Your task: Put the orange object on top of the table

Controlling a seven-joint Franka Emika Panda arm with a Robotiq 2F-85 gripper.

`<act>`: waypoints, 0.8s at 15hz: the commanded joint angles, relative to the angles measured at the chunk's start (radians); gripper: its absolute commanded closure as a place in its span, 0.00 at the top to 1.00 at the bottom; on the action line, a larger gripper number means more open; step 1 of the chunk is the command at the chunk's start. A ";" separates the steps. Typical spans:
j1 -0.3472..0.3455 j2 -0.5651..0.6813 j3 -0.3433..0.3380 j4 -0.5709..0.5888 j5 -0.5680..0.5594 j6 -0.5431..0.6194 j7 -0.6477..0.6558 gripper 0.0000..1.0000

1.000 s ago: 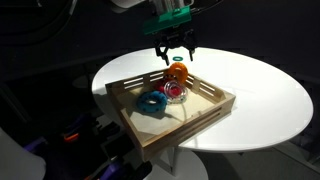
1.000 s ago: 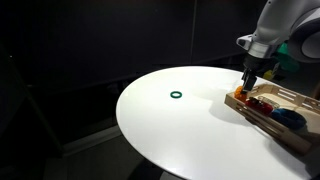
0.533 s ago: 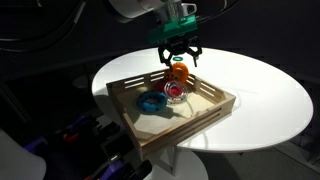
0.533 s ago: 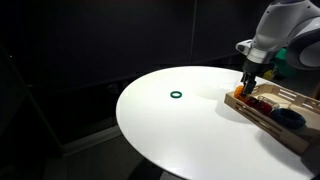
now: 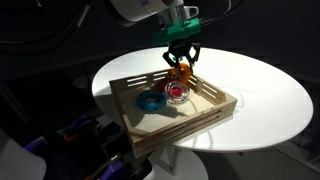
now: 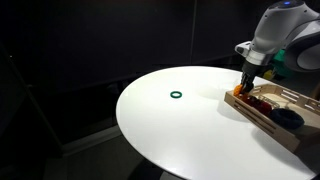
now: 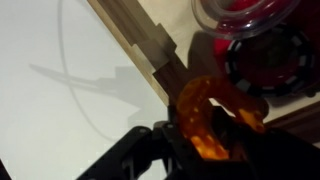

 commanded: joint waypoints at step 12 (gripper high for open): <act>-0.014 -0.070 -0.023 0.093 -0.085 -0.028 0.096 0.06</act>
